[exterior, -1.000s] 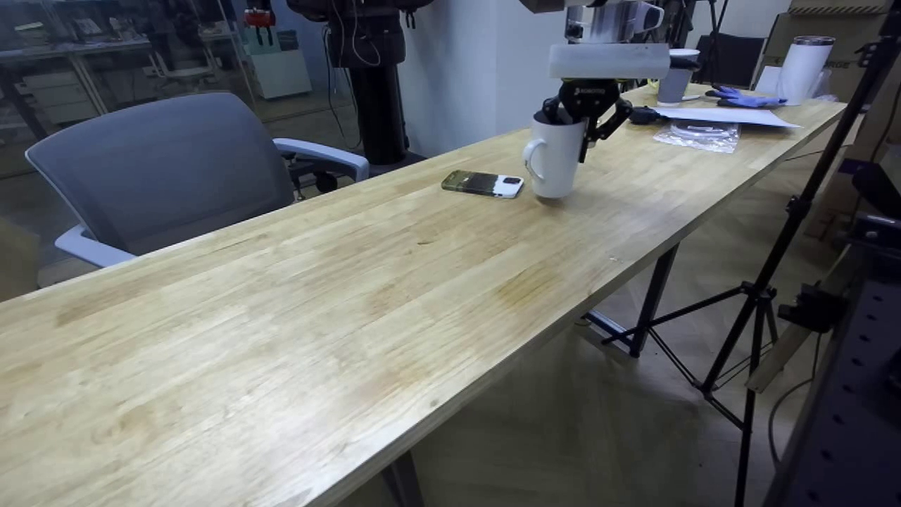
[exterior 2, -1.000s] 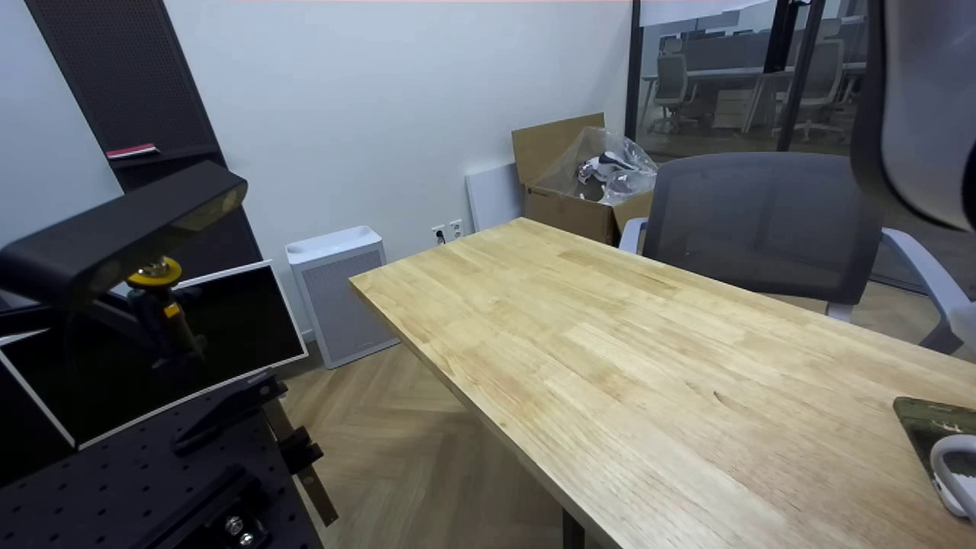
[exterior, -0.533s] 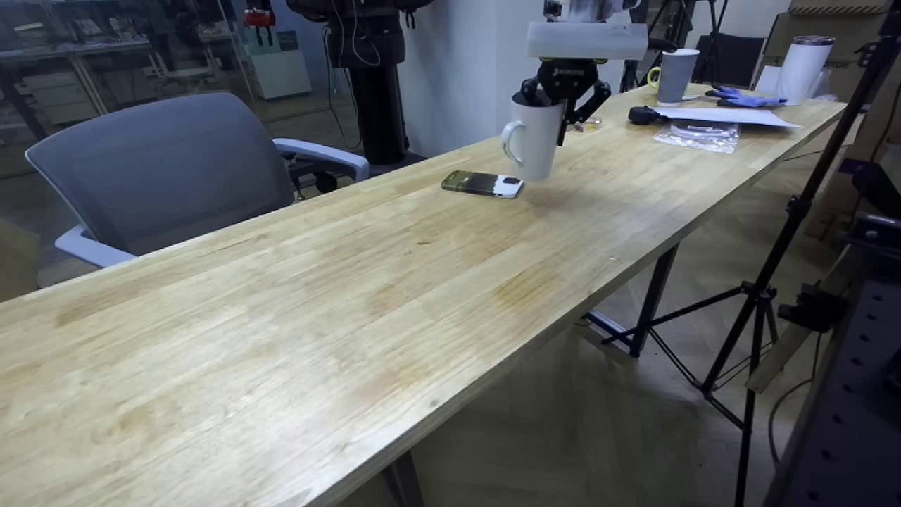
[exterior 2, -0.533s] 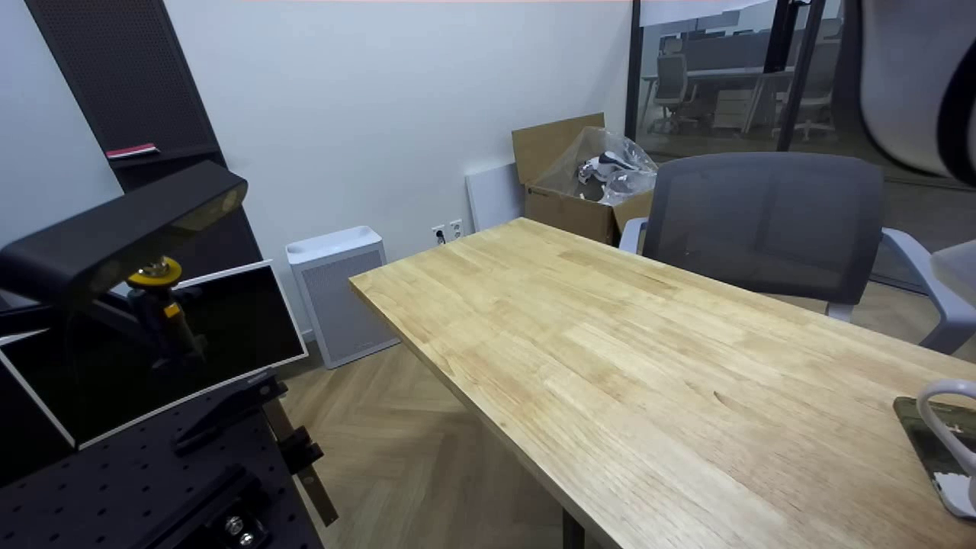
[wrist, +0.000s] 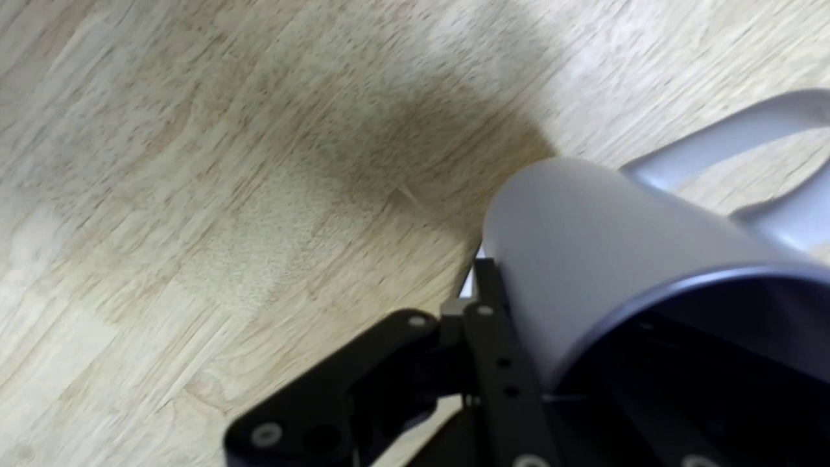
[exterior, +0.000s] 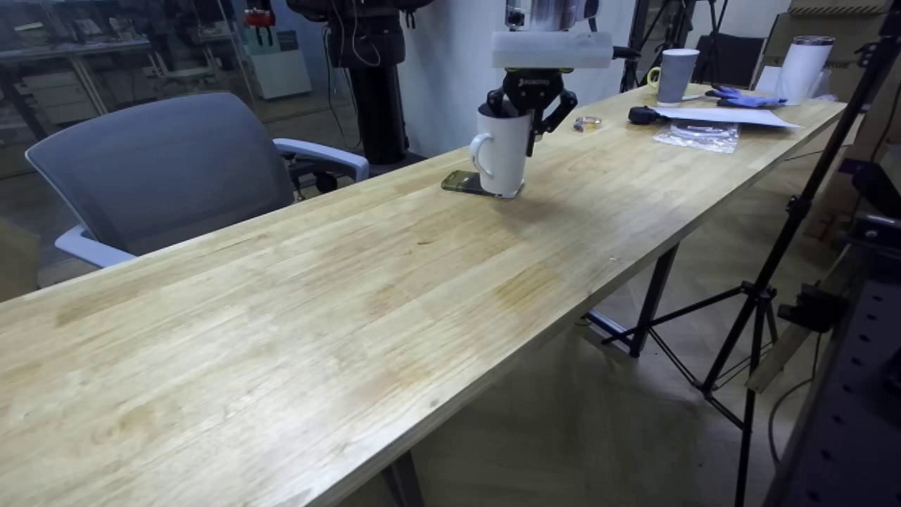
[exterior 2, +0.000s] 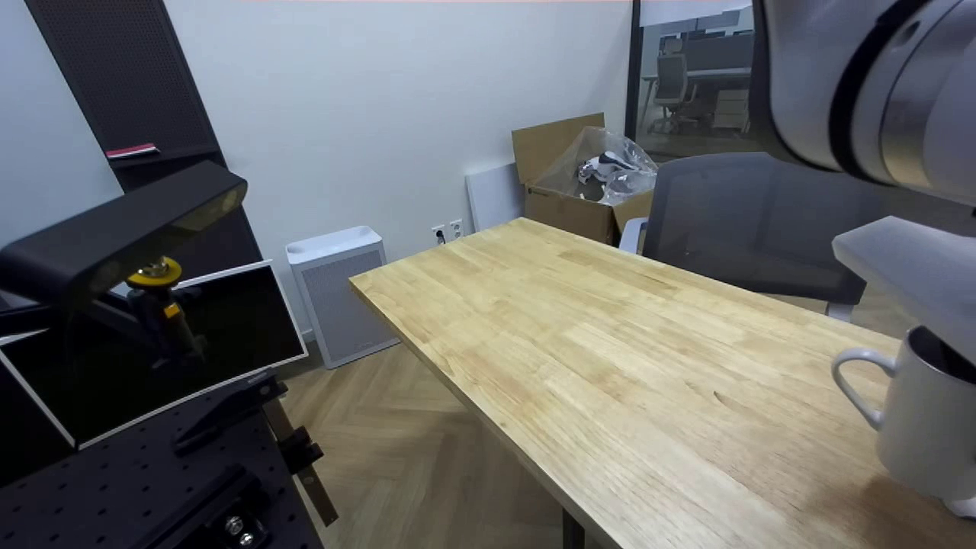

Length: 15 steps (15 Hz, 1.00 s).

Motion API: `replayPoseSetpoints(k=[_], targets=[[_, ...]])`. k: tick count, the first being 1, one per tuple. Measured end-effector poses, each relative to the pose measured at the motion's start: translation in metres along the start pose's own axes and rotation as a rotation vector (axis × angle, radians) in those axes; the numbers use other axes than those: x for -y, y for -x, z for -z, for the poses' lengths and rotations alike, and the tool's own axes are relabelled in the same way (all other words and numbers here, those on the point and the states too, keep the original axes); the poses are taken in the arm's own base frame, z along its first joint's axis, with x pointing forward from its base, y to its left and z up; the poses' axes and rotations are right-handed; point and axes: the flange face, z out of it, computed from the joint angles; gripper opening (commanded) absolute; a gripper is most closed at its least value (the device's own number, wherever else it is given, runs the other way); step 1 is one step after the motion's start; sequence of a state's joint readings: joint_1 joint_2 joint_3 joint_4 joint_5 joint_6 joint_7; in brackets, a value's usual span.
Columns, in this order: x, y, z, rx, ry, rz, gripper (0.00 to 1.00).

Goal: Move the white mug cup from the right to the left

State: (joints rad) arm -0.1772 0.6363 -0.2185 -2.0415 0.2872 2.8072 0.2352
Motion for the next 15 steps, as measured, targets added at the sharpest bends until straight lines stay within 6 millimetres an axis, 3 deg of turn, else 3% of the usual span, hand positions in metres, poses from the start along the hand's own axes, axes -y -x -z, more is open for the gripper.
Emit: replayPoseSetpoints(k=[5,15], targets=[[0.014,0.013,-0.009,0.026,0.018,0.06,0.02],[0.018,0.026,-0.023,0.081,0.048,0.109,0.02]])
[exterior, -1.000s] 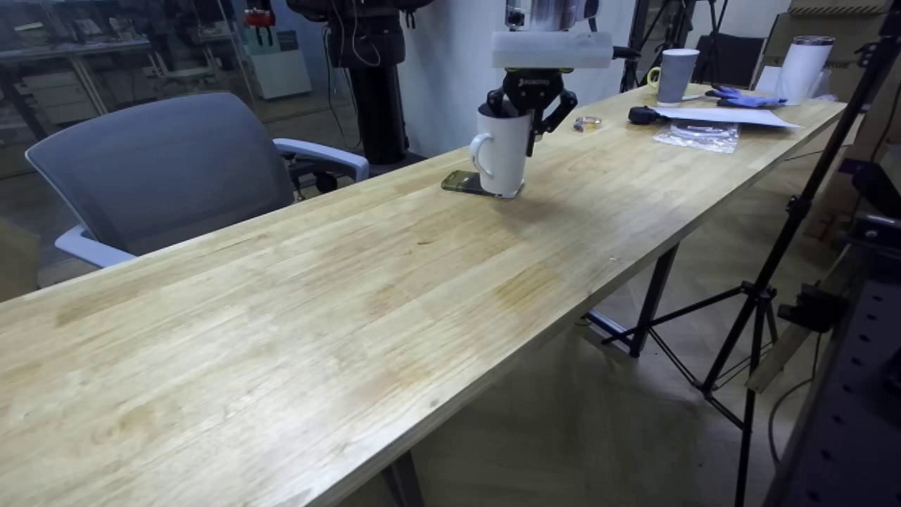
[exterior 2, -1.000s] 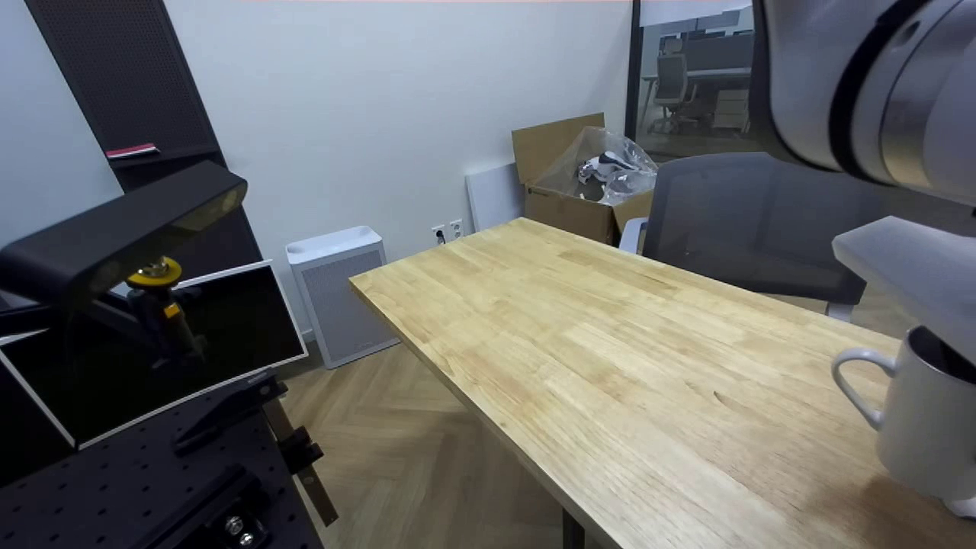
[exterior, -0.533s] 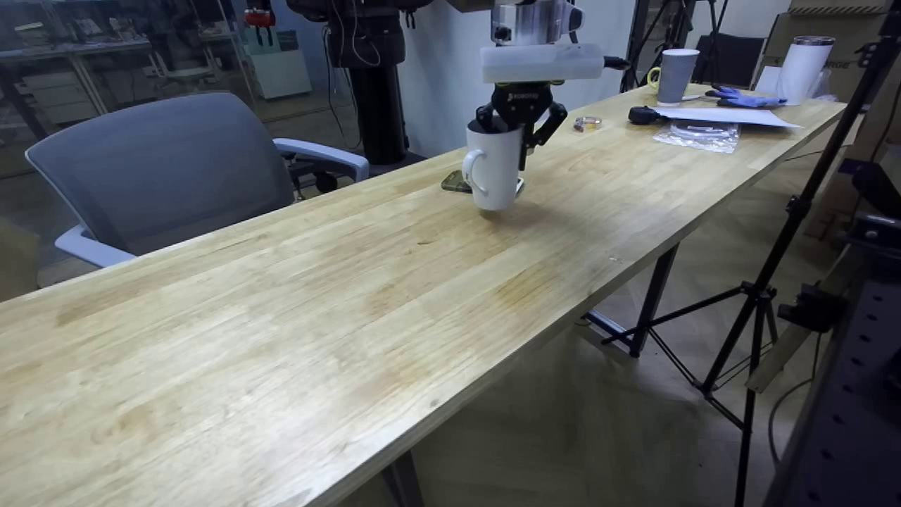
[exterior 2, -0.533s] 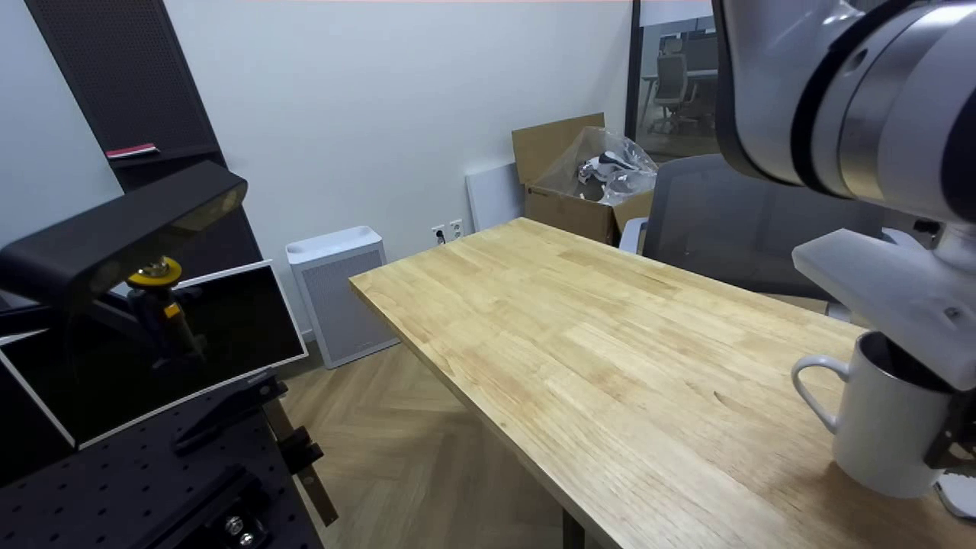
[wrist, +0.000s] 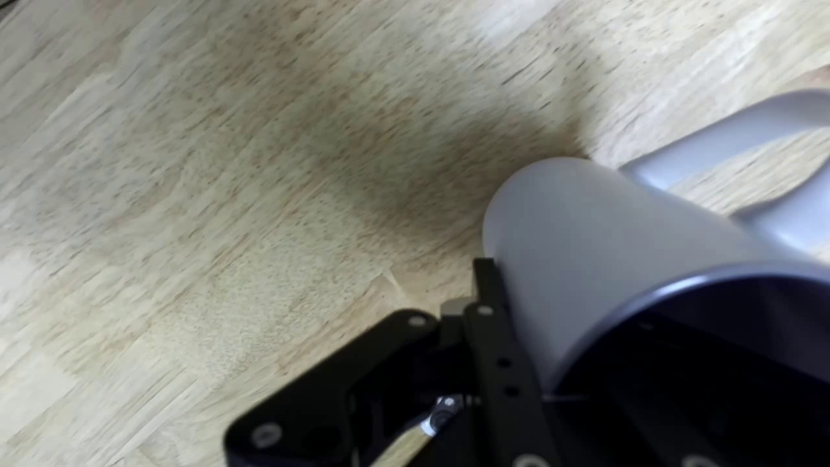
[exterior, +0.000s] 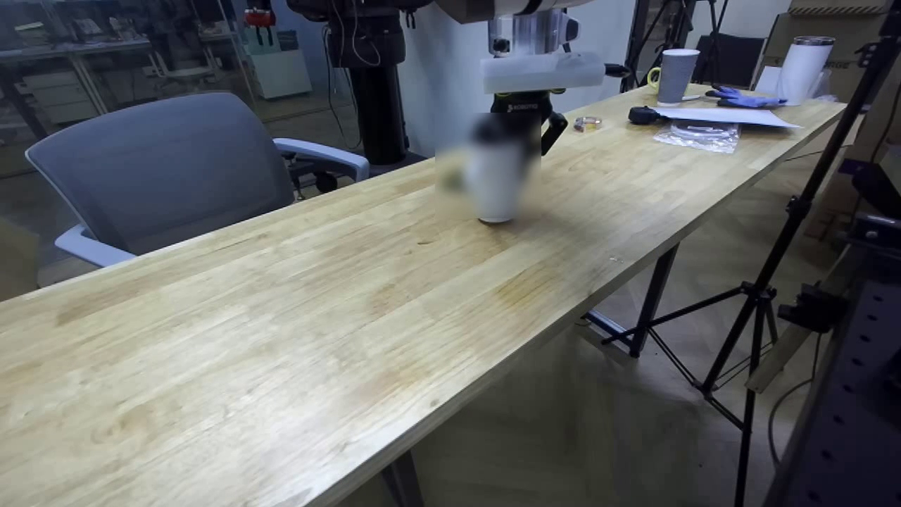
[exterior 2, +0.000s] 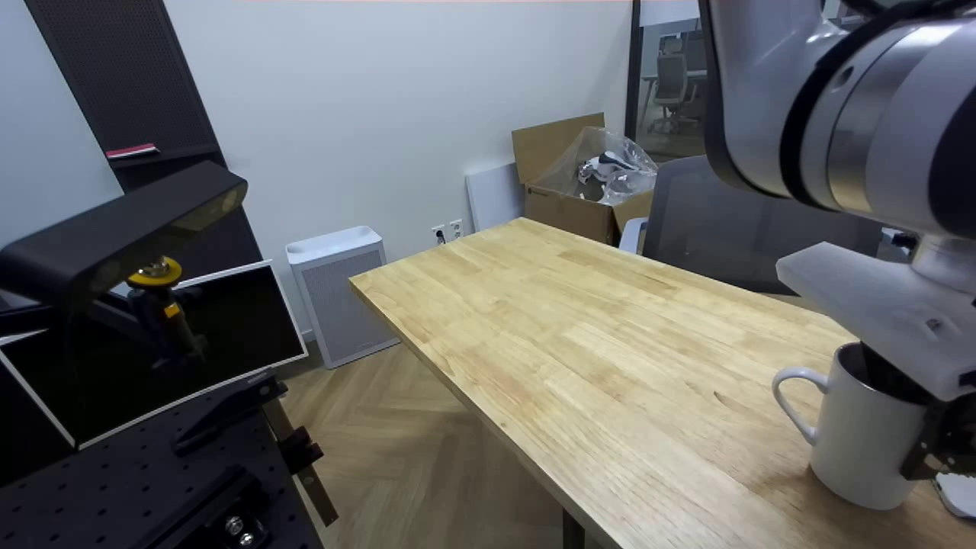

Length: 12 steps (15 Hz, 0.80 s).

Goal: Move the white mug cup from the right to the left

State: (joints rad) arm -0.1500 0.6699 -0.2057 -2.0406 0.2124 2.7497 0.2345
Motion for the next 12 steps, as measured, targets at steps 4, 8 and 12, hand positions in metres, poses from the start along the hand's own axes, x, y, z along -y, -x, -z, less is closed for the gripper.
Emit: replayPoseSetpoints(k=[4,8,12], targets=[[-0.0019,0.0001,-0.0022,0.001,0.007,0.005,0.34],[-0.0051,-0.0037,0.0001,-0.01,0.021,0.013,0.55],[-0.0059,-0.0089,0.0044,-0.027,0.032,0.021,0.81]])
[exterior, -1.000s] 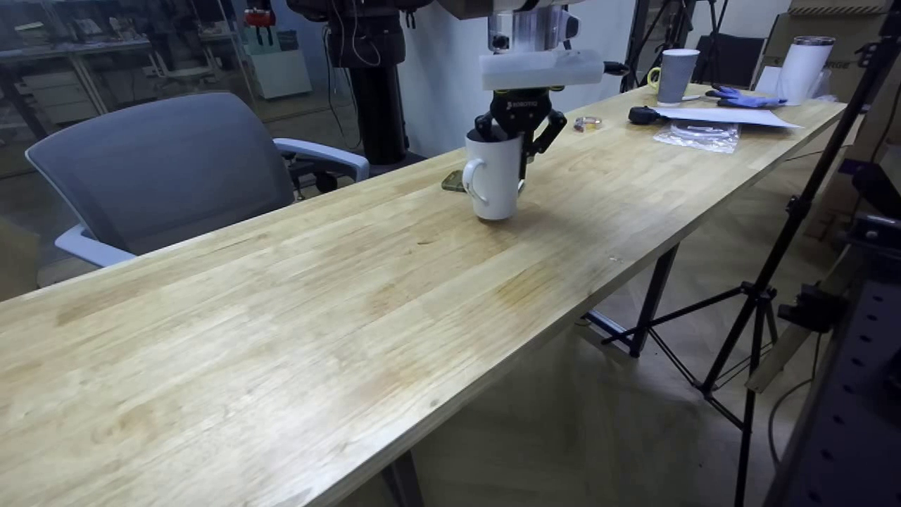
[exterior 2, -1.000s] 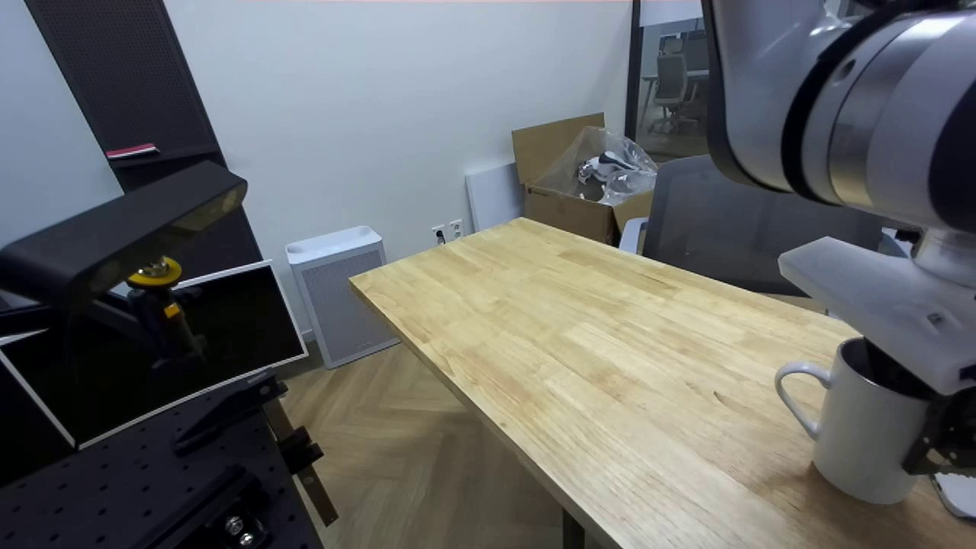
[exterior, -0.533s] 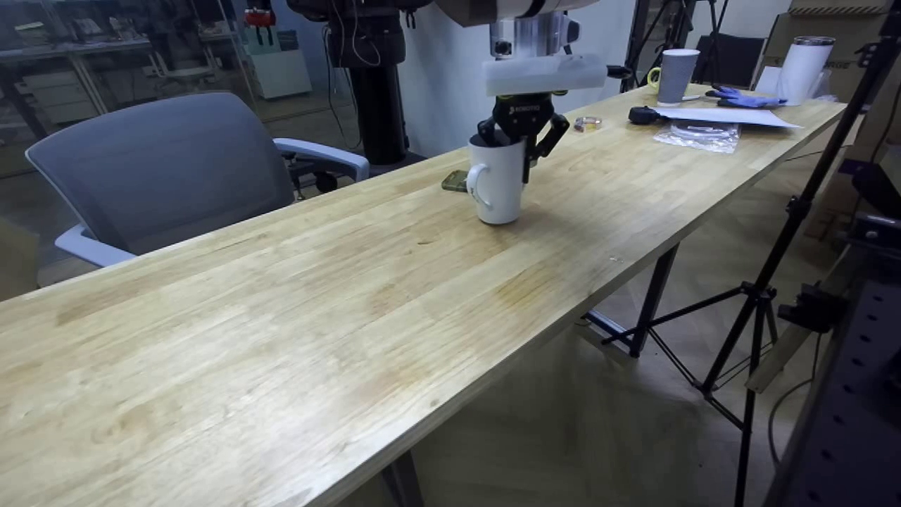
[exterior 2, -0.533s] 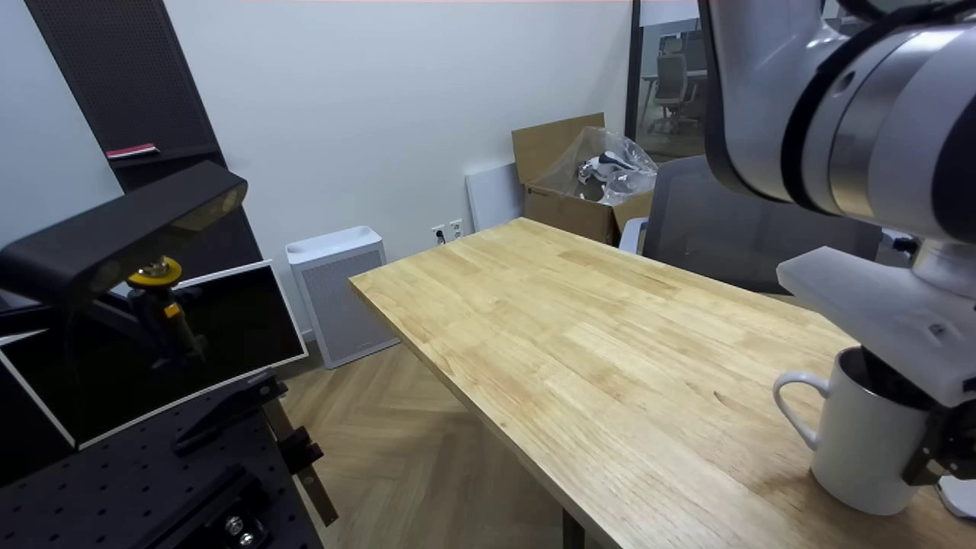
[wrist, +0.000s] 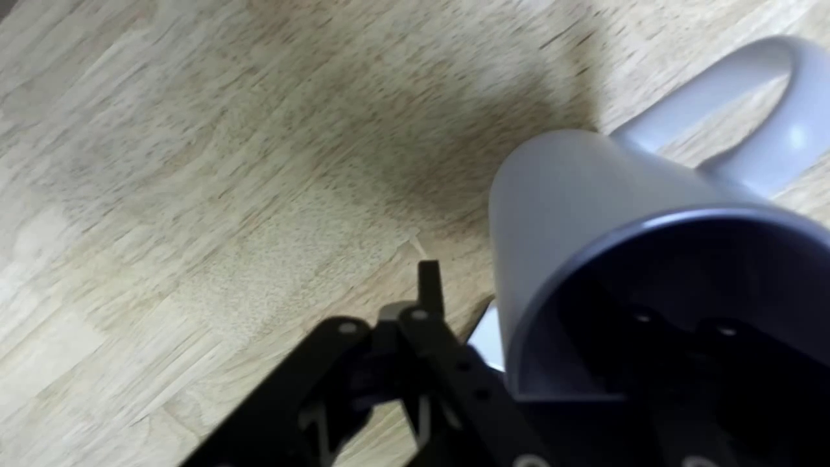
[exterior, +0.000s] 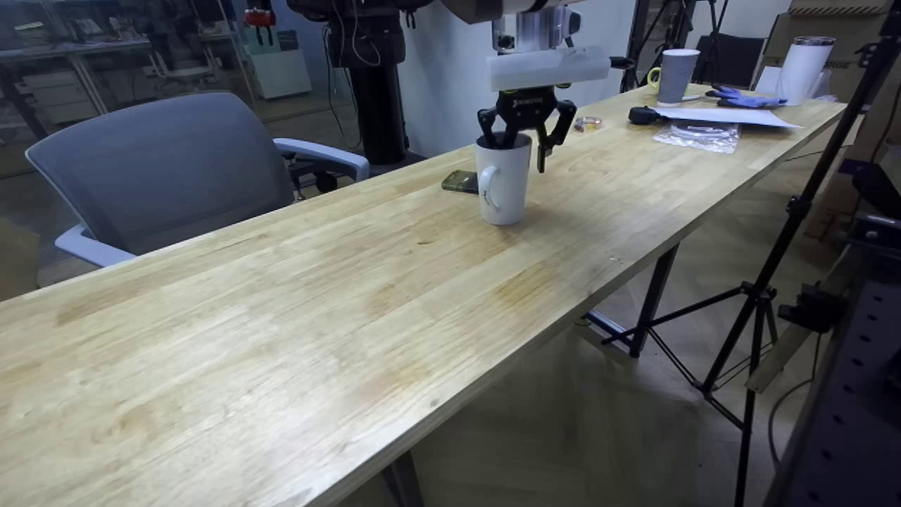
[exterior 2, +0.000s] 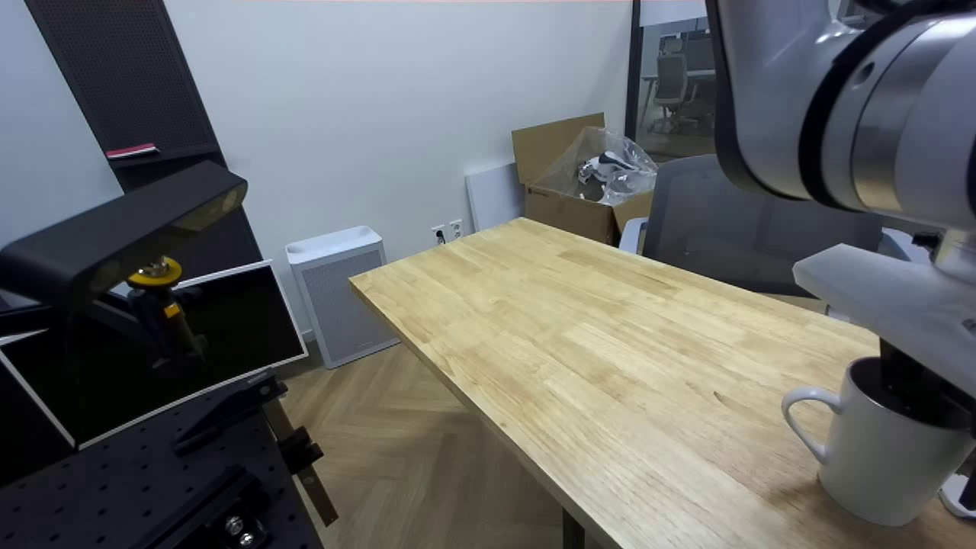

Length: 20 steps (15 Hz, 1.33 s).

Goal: Move the white mug cup from the right to the left

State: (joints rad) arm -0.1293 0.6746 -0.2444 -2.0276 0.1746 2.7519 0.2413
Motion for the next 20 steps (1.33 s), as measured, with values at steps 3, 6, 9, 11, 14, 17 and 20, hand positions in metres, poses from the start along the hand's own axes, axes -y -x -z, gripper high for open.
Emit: replayPoseSetpoints(k=[3,6,9,11,14,17,20], targets=[[0.0,-0.001,0.002,-0.007,0.005,0.0,0.99],[0.0,-0.002,0.003,-0.015,0.014,0.002,1.0],[-0.001,-0.005,0.005,-0.034,0.019,0.007,1.0],[0.001,-0.006,0.008,-0.046,0.02,0.009,1.0],[0.012,-0.008,0.019,-0.069,0.028,0.013,1.0],[0.021,-0.01,0.031,-0.091,0.033,0.017,1.0],[0.026,-0.012,0.038,-0.107,0.038,0.015,1.0]])
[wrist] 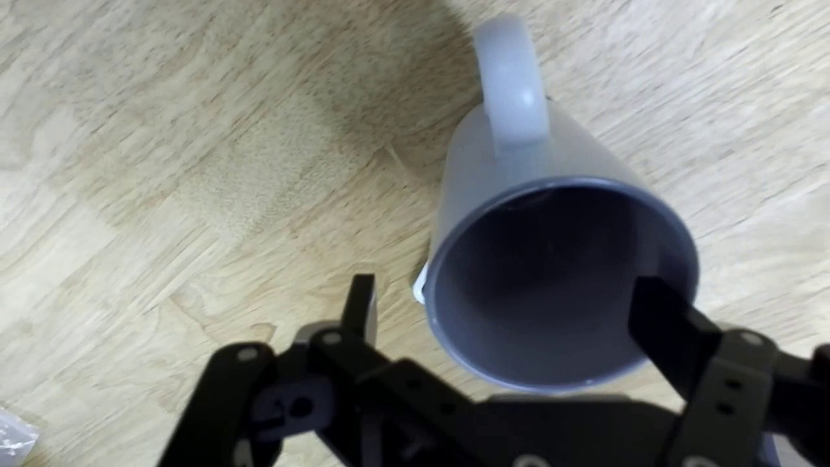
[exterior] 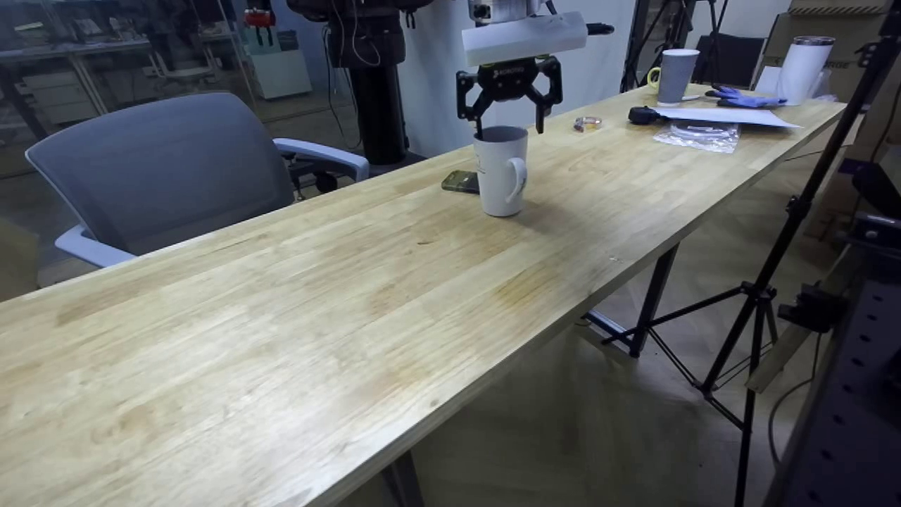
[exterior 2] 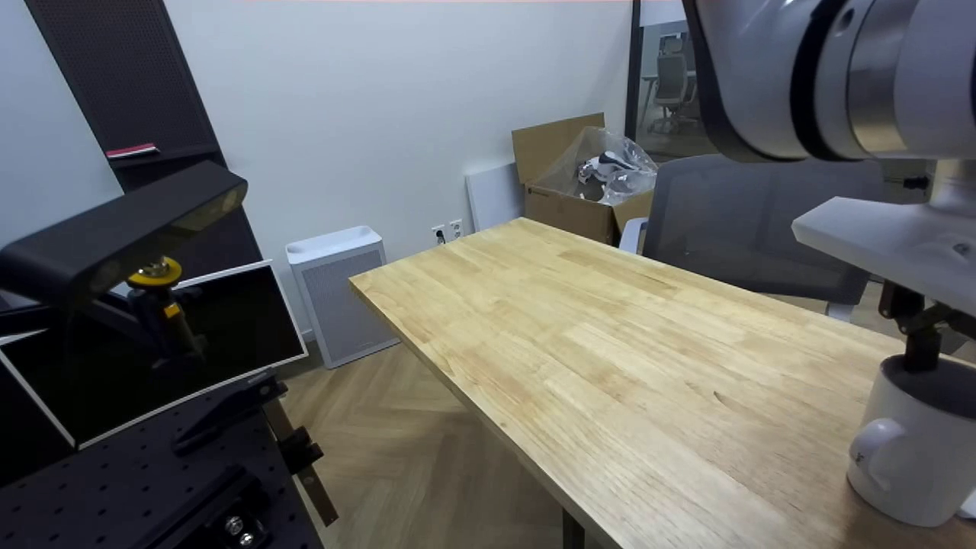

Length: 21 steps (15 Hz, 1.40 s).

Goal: Move the white mug cup from the right to the left

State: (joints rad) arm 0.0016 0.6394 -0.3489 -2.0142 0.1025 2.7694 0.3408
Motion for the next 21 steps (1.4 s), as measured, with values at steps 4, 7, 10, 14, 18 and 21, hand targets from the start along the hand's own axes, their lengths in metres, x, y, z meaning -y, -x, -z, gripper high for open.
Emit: replayPoseSetpoints(k=[4,7,10,14,18,21], targets=[[0.003,-0.006,0.012,-0.017,-0.001,-0.012,1.0],[0.004,-0.012,0.023,-0.032,-0.005,-0.019,1.0],[0.005,-0.019,0.035,-0.052,-0.015,-0.027,1.0],[0.005,-0.028,0.058,-0.083,-0.041,-0.04,1.0],[0.006,-0.029,0.066,-0.087,-0.059,-0.045,1.0],[0.016,-0.016,0.059,-0.049,-0.078,-0.025,1.0]])
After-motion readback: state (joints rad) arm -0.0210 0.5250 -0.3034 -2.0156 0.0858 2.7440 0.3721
